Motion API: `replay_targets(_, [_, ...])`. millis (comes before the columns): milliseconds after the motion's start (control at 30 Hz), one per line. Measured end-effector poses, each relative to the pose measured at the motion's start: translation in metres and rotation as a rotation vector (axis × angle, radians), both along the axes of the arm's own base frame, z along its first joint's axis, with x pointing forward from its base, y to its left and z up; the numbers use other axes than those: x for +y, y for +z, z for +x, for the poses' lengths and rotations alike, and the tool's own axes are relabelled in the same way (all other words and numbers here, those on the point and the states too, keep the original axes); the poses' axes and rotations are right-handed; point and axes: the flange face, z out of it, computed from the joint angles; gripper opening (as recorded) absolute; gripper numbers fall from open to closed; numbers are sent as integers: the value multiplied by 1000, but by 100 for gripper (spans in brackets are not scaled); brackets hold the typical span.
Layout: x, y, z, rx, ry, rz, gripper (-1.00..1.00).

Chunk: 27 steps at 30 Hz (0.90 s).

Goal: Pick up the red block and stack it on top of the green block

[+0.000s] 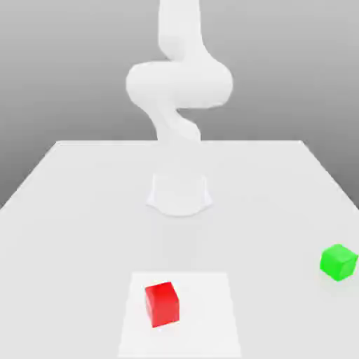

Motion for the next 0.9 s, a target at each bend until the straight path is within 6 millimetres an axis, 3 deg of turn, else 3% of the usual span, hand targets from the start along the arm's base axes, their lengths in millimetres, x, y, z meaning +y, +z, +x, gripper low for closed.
replay_targets(167, [-8,-100,51,164,-191,158,0])
replay_targets(367, [-14,-224,78,349,-447,292,0])
replay_targets(533, [-19,-326,75,490,-686,361,0])
replay_targets(733, [-28,-438,41,630,-1002,391,0])
replay_targets(900, [-28,-498,34,650,-1051,388,0])
